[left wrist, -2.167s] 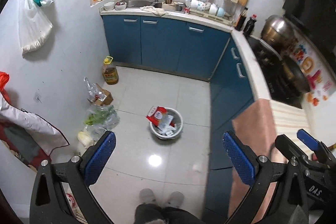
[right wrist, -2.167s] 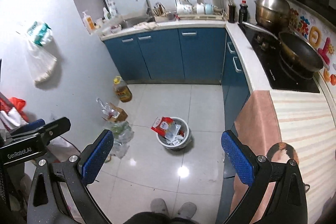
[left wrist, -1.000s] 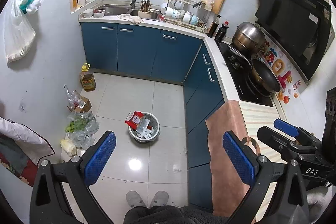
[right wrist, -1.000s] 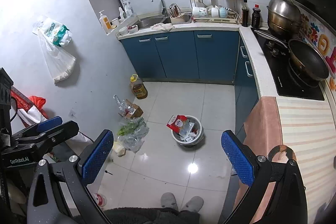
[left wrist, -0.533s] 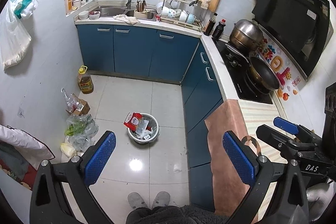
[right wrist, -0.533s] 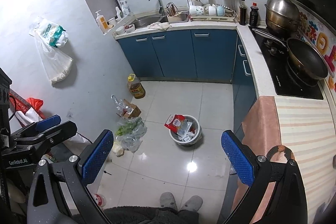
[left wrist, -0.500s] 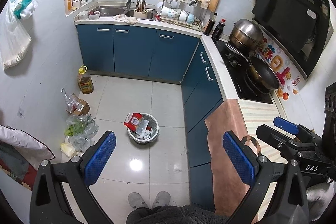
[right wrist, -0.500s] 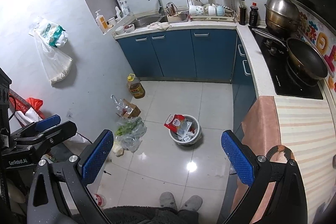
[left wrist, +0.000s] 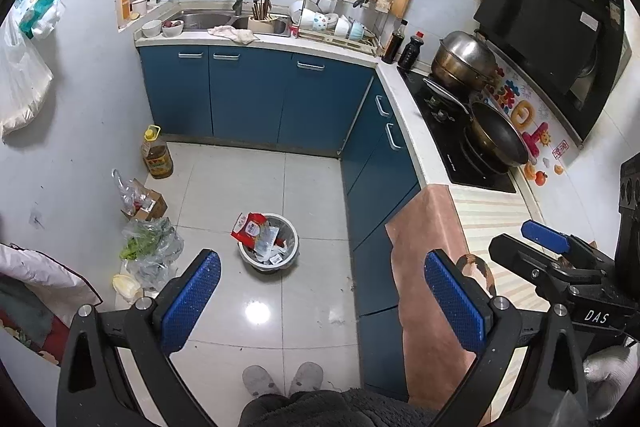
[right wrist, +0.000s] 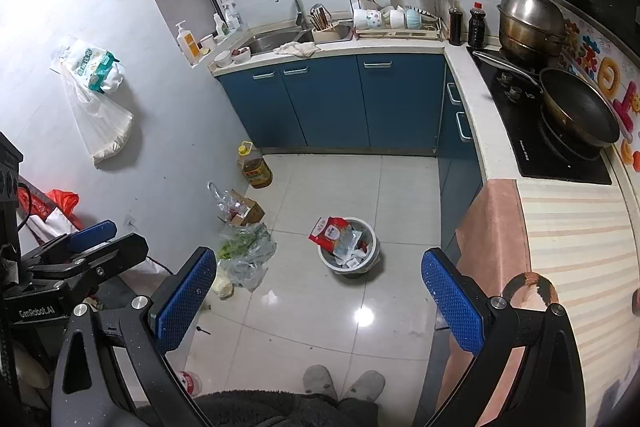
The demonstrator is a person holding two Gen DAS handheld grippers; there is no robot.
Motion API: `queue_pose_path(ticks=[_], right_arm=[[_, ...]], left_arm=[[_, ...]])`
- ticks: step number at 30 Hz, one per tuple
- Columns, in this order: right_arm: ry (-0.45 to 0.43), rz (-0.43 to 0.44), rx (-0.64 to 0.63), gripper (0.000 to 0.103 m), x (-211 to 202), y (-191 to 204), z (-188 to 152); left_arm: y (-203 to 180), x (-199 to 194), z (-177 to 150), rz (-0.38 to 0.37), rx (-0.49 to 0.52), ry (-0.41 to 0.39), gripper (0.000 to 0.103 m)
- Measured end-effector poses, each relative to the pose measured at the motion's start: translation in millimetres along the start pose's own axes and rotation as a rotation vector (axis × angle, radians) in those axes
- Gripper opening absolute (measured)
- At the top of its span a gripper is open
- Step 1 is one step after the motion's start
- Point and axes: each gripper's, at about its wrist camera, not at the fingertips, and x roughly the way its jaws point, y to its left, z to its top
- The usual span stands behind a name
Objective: Collect trash
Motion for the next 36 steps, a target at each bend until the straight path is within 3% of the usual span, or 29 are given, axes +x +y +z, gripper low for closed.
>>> queue_pose_path(ticks=[36], right_arm=[[-0.019,-0.013,0.04,0.103,-14.8,-2.9,-16.1]], left_arm=[[-0.5,-15.2,-5.4,-0.015,0.031,-0.007,0.103]])
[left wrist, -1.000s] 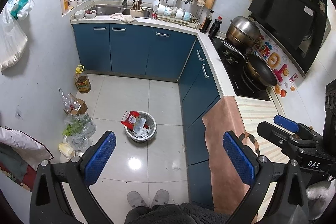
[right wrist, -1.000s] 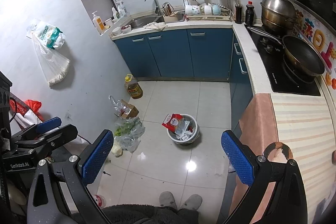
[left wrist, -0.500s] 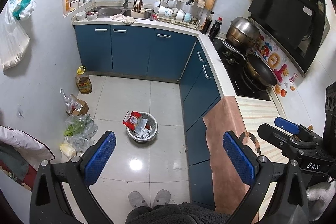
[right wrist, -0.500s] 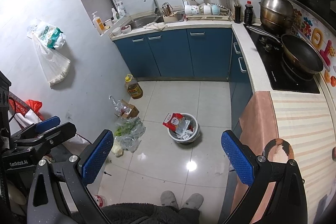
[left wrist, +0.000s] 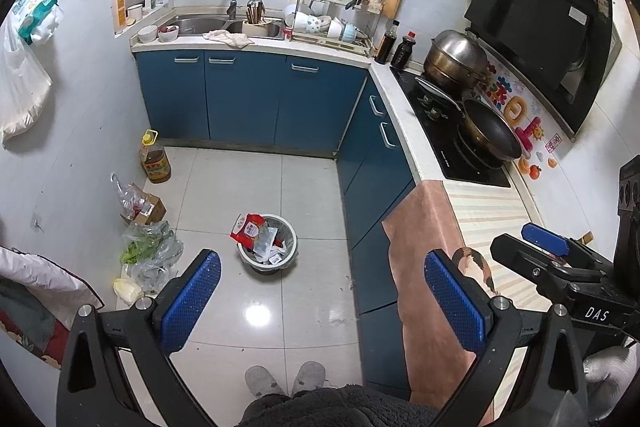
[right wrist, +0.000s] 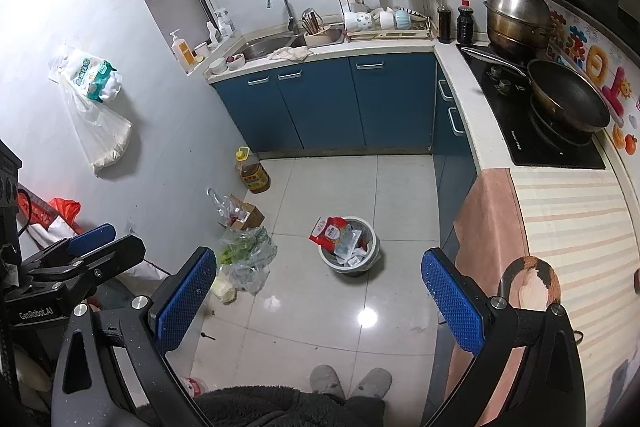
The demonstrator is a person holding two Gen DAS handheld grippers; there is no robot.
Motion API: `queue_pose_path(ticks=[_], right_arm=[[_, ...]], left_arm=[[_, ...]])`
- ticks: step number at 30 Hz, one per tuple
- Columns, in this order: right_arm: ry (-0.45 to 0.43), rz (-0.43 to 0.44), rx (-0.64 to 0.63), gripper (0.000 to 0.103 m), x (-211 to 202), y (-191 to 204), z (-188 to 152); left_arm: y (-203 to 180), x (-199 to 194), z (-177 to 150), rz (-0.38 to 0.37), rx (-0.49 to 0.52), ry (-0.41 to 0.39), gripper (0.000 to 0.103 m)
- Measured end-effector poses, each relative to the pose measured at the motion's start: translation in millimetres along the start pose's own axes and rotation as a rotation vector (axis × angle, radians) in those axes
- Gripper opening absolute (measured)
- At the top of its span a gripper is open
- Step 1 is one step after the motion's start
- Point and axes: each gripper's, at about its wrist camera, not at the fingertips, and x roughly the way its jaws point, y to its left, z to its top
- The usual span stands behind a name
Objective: Collect trash
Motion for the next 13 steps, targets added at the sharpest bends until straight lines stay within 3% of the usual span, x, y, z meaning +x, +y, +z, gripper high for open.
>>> queue_pose_path(ticks=[13], right_arm=[[-0.012,-0.019,0.022,0.103,-6.7,2.1,-2.5]], left_arm=[[1.1,-1.9,3.5,-0.039,0.02,-0.005,0.103]])
